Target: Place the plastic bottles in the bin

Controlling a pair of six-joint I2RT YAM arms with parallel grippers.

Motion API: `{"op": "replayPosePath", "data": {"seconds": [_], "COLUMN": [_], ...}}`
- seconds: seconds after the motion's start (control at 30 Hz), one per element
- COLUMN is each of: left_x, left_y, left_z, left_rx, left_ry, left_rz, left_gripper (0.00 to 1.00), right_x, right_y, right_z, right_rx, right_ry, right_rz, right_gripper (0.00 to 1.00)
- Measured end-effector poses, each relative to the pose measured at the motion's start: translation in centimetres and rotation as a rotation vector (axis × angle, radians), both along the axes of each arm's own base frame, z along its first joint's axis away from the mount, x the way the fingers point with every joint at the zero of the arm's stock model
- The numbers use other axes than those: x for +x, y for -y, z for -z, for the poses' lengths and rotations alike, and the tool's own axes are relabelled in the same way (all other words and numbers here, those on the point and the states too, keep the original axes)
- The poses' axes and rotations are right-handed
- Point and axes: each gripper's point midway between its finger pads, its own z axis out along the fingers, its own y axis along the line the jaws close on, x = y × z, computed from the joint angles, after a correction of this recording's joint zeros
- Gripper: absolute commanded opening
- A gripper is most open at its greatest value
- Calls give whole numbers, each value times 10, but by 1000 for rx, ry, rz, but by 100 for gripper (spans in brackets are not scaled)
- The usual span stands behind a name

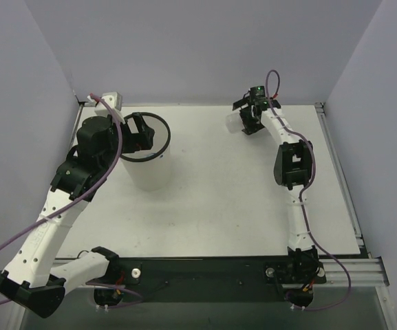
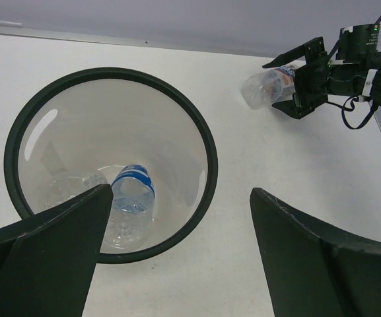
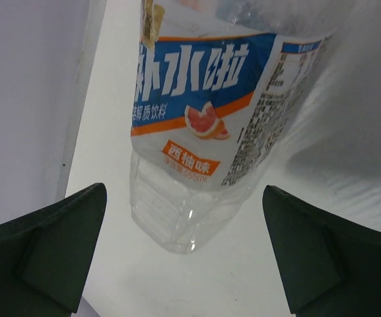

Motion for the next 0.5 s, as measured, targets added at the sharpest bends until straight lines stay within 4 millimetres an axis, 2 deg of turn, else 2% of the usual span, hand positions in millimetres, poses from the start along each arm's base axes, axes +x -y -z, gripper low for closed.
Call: {"op": "replayPosePath", "data": {"seconds": [0.2, 0.23, 0.3, 0.33, 0.5], "left_x": [1, 1, 1, 1, 2], "left_y": [-3, -3, -3, -3, -3], "left_z": [-1, -2, -3, -4, -4], "left_rx": [11, 11, 12, 12, 13], "left_ry": [1, 4, 7, 9, 9], "left_rz": [-13, -14, -15, -16, -16], "left_gripper": [97, 98, 97, 98, 97], "right_x": [11, 12, 17, 17, 19], "right_y": [0, -1, 0, 0, 6], "right_z": [22, 26, 23, 23, 24], "right_rx": [15, 23, 29, 31, 41], "right_ry": [6, 6, 23, 22, 37], "right_rz": [37, 45, 53, 57, 66], "right_gripper": [96, 85, 69, 57, 40]}}
